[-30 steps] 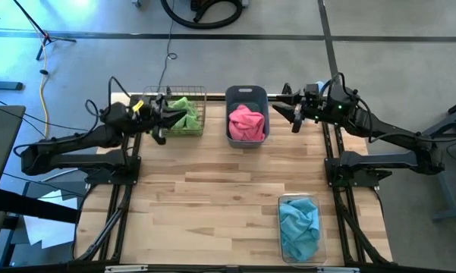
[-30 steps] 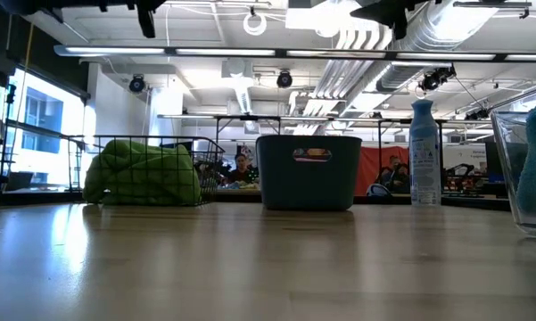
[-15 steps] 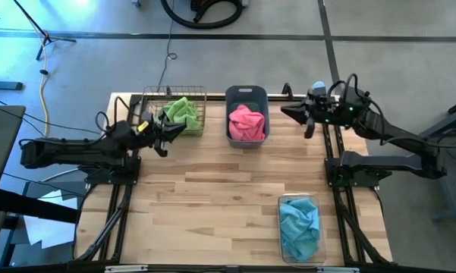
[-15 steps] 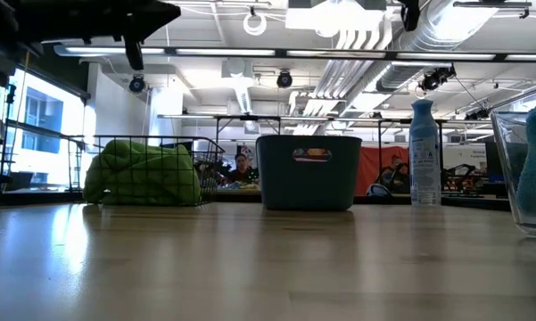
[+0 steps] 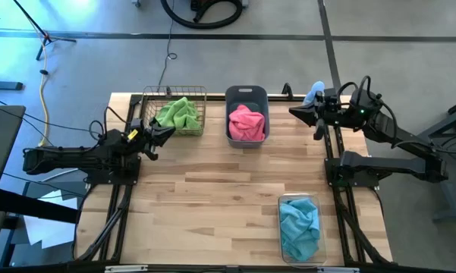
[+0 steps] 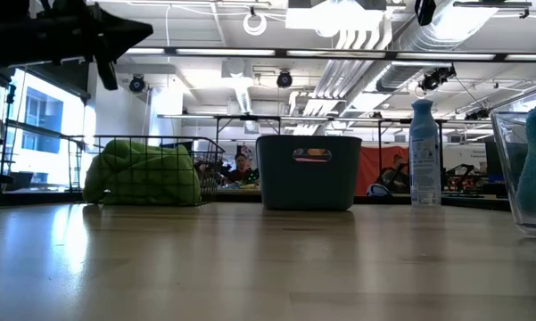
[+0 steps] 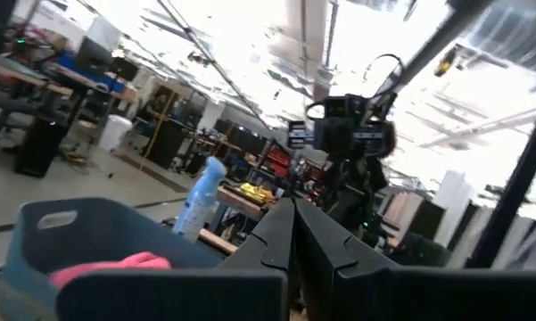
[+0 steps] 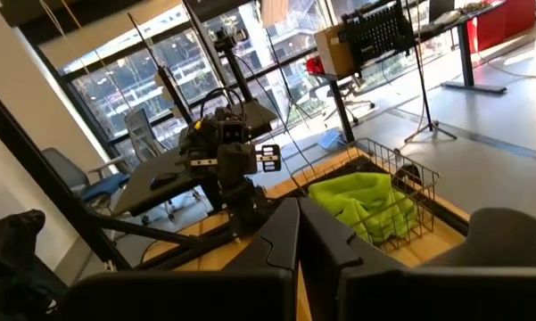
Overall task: Sort microfiber towel by color & place in baskets
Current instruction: Return to Home Position
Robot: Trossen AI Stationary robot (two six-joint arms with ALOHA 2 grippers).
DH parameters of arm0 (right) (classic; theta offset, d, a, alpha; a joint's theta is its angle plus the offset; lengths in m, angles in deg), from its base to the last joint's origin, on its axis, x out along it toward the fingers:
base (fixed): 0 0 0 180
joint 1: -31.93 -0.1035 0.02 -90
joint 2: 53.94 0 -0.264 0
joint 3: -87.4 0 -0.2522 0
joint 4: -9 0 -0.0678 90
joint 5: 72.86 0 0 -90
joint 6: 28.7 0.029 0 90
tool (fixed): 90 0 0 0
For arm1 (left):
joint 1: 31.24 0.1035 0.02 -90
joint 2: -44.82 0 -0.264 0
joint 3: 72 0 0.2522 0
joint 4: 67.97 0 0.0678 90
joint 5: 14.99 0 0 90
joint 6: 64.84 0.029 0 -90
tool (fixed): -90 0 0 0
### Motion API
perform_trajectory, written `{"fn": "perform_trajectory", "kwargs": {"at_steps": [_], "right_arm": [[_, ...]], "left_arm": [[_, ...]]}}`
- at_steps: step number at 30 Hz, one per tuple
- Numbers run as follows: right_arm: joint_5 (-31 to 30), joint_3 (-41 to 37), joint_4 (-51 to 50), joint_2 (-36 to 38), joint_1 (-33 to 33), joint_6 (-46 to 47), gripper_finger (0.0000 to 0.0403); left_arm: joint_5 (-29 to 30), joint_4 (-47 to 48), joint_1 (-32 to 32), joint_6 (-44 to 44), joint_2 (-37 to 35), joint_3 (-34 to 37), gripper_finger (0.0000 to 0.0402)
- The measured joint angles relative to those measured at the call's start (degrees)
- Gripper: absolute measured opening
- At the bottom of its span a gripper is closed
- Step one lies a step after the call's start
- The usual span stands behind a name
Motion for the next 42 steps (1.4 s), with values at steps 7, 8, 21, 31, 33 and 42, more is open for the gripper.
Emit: {"fn": "perform_trajectory", "kwargs": {"at_steps": [7,8,21,31,33,42], "right_arm": [[0.19,0.00,-1.45,0.17,-0.07,2.58,0.0000],[0.33,0.00,-1.45,0.12,-0.07,2.60,0.0000],[0.59,0.00,-2.58,-0.13,-3.33,2.00,0.0000],[1.11,-0.02,-11.47,1.49,-6.64,-0.28,0.0000],[1.13,-0.02,-11.49,2.58,-6.86,-0.26,0.0000],[-0.48,-0.02,-11.38,8.38,-6.82,2.33,0.0000]], "left_arm": [[0.69,0.53,0.02,-2.36,-5.09,3.75,0.0000],[0.67,1.06,0.02,-2.09,-5.47,3.73,0.0000],[-3.73,6.51,0.04,-1.96,-5.91,3.68,0.0000],[-15.76,13.96,0.00,6.43,-5.93,3.68,0.0000],[-13.15,15.40,0.00,7.96,-5.93,3.68,0.0000],[-7.37,20.17,-2.92,9.25,-6.43,3.68,0.0000]]}}
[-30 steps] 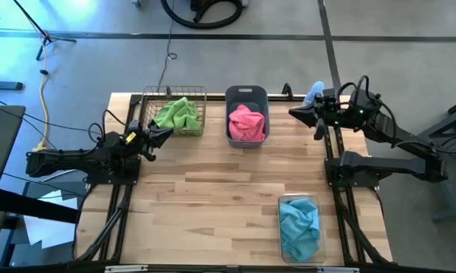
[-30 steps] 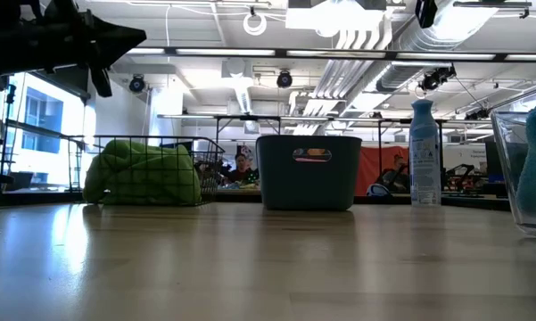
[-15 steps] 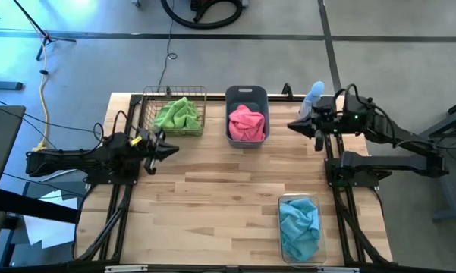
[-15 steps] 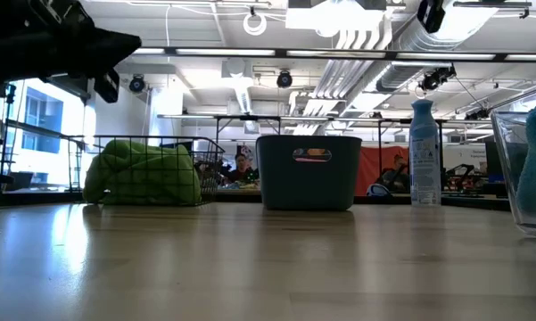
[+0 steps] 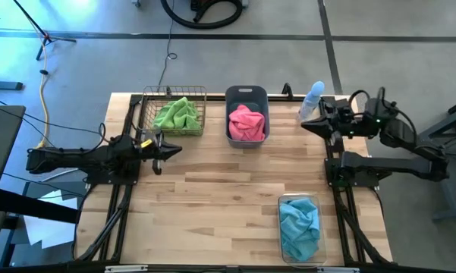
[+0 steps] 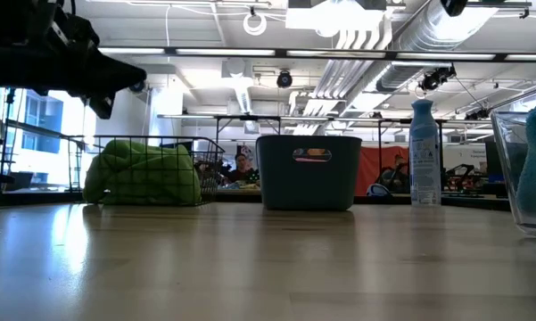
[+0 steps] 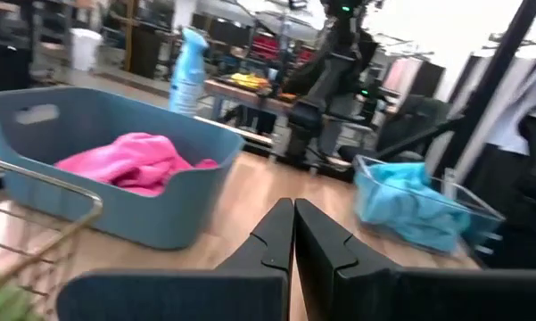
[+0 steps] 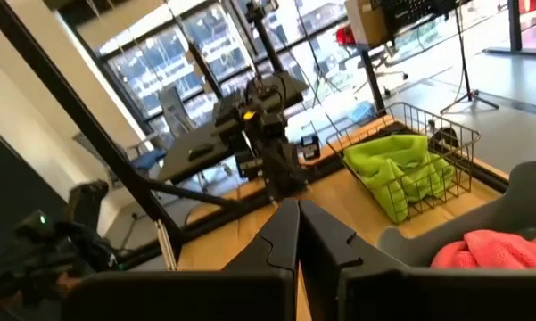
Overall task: Sort microfiber towel by color & place in baskets
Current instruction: Return to Home Position
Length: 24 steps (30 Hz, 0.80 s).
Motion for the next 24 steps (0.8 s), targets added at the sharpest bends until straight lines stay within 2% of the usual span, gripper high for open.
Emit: {"fn": "perform_trajectory", "kwargs": {"at_steps": [9,18,24], "right_arm": [[-0.95,0.00,0.13,1.08,0.00,0.82,0.0000],[-2.67,0.00,0.13,1.10,0.00,0.66,0.0000],[-2.69,0.00,0.13,1.10,0.00,-0.28,0.0000]], "left_arm": [[2.68,4.37,-7.08,2.96,-3.87,-0.02,0.0000],[2.03,9.08,-7.44,10.34,-8.50,-0.07,0.0000],[1.36,18.25,-7.44,8.97,-8.80,-0.07,0.0000]]}}
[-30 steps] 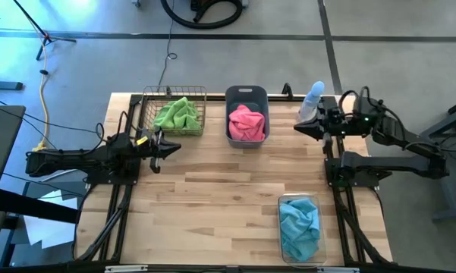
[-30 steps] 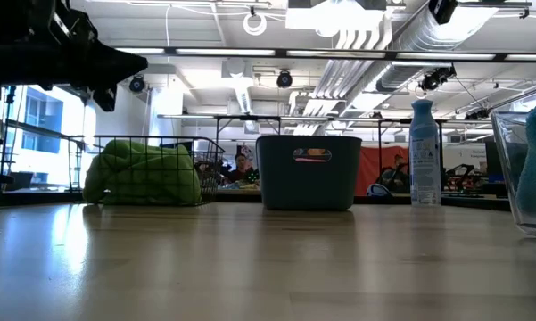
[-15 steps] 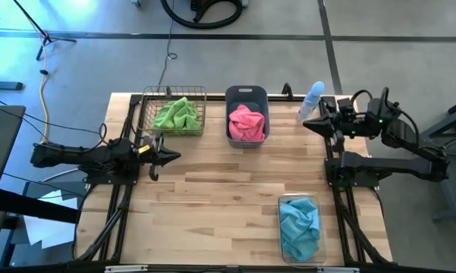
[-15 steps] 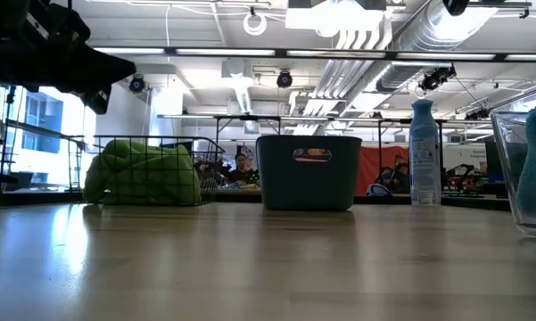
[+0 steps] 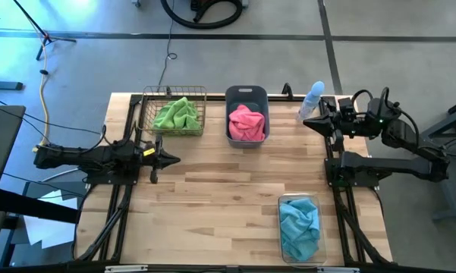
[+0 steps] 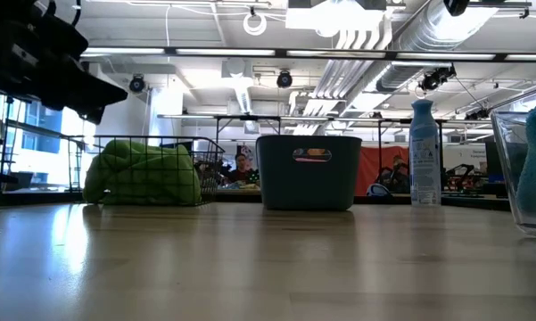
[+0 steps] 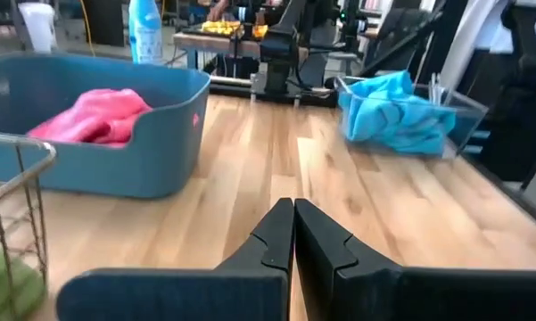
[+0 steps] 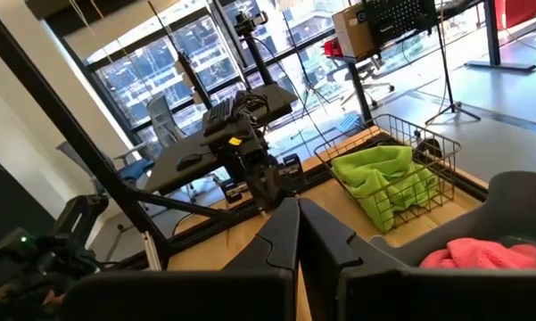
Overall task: Sort microfiber towel by color & place in baskets
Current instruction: Return to Home Position
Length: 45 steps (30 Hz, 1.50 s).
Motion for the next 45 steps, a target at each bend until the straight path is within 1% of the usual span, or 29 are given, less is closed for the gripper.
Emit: {"fn": "perform_trajectory", "kwargs": {"at_steps": [3,11,17,19,22,26,31,34,40,42,45], "right_arm": [[-0.02,0.00,0.01,-0.02,0.00,-0.47,0.0000],[0.03,0.00,0.04,0.00,0.00,0.49,0.0000],[0.05,0.00,0.49,-0.04,0.00,-4.73,0.0000],[0.06,0.00,0.50,-0.02,0.00,-5.14,0.0000],[0.43,0.00,0.47,0.15,0.00,-5.11,0.0000],[2.94,0.00,0.38,0.05,0.00,-5.53,0.0000],[5.18,0.00,0.26,0.04,-0.26,-6.21,0.0000],[5.18,0.00,0.26,0.02,-0.80,-8.50,0.0000],[5.12,-0.04,0.26,0.02,-0.90,-10.14,0.0000],[5.84,-1.77,2.34,0.49,-0.90,-10.04,0.0000],[7.30,-8.31,8.74,2.72,-0.90,-7.62,0.0000]], "left_arm": [[0.08,-0.07,0.02,2.46,0.76,-0.02,0.0000],[0.13,-0.15,0.02,2.96,0.89,-0.02,0.0000],[0.20,-0.13,0.02,2.98,0.89,-0.02,0.0000],[0.21,-0.14,0.02,2.99,0.87,-0.02,0.0000],[0.20,0.03,0.04,3.00,-1.68,0.00,0.0000],[0.24,-0.19,0.06,2.98,-8.21,0.00,0.0000],[0.27,-4.60,0.16,3.03,-8.41,-0.03,0.0000],[0.30,-3.44,0.54,3.04,-8.32,0.09,0.0000],[0.28,-3.29,1.83,3.05,-8.35,0.04,0.0000],[0.22,-3.50,2.53,3.05,-8.37,0.04,0.0000],[0.26,-3.34,3.48,3.05,-8.35,0.04,0.0000]]}}
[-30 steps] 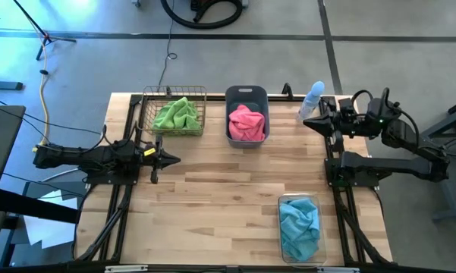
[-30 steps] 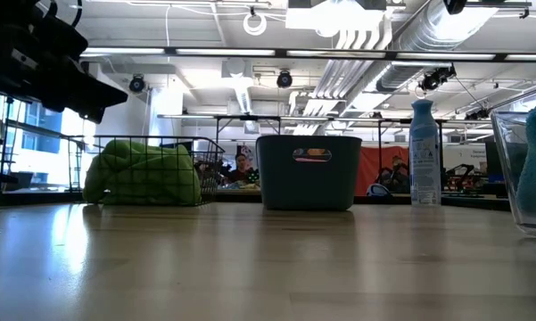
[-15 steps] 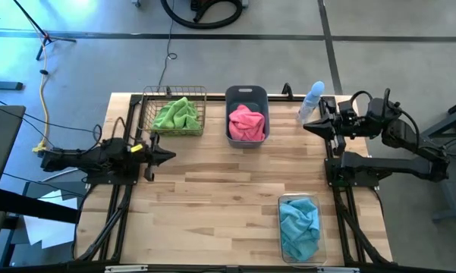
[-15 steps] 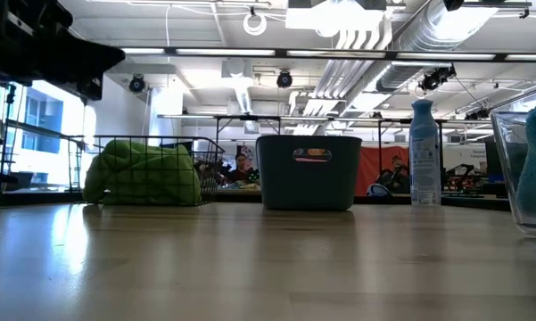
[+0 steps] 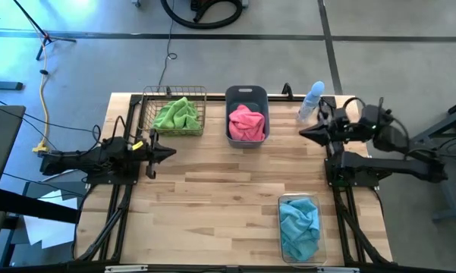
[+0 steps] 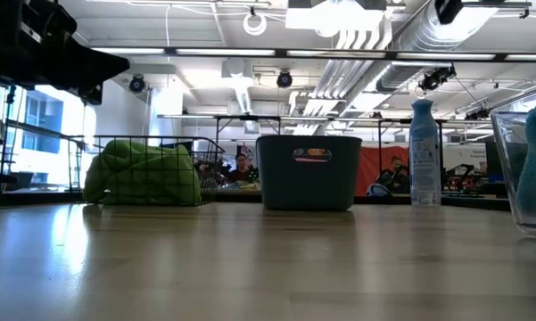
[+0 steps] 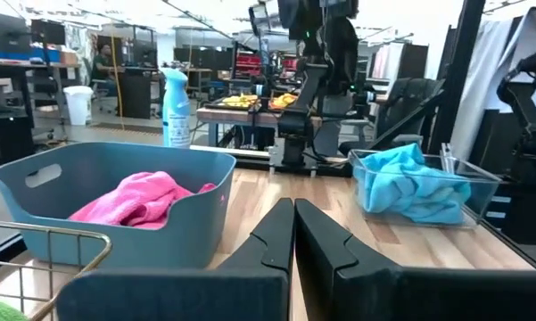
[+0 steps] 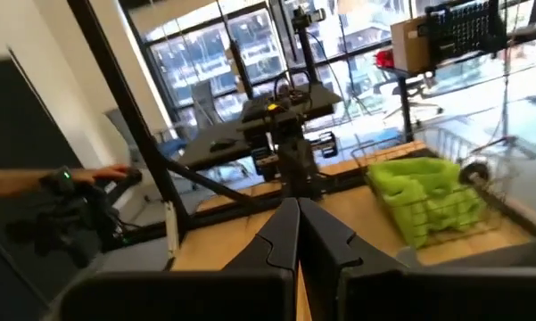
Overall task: Sort microfiber towel by color & place in baskets
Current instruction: Return to Home Position
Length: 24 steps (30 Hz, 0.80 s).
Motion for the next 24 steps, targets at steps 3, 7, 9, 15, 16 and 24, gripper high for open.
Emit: {"fn": "perform_trajectory", "kwargs": {"at_steps": [3,7,9,15,16,24], "right_arm": [[0.39,-7.93,6.78,2.84,0.03,3.84,0.0000],[0.83,-15.18,12.20,7.07,0.04,6.77,0.0000],[1.04,-18.22,14.16,9.40,0.04,8.19,0.0000],[1.73,-24.81,19.81,15.68,0.02,10.31,0.0000],[1.71,-25.95,22.14,16.20,0.02,10.59,0.0000],[2.45,-35.29,39.56,16.51,-2.02,12.91,0.0000]], "left_arm": [[0.00,0.00,0.08,0.00,-0.01,0.00,0.0000],[0.00,0.00,0.06,0.00,-0.02,0.00,0.0000],[0.00,-0.03,0.06,0.00,-0.02,0.00,0.0000],[0.00,0.26,0.06,0.00,0.00,0.00,0.0000],[-0.02,0.24,0.06,0.00,0.00,0.00,0.0000],[-0.02,0.81,0.04,-0.02,0.00,0.00,0.0000]]}}
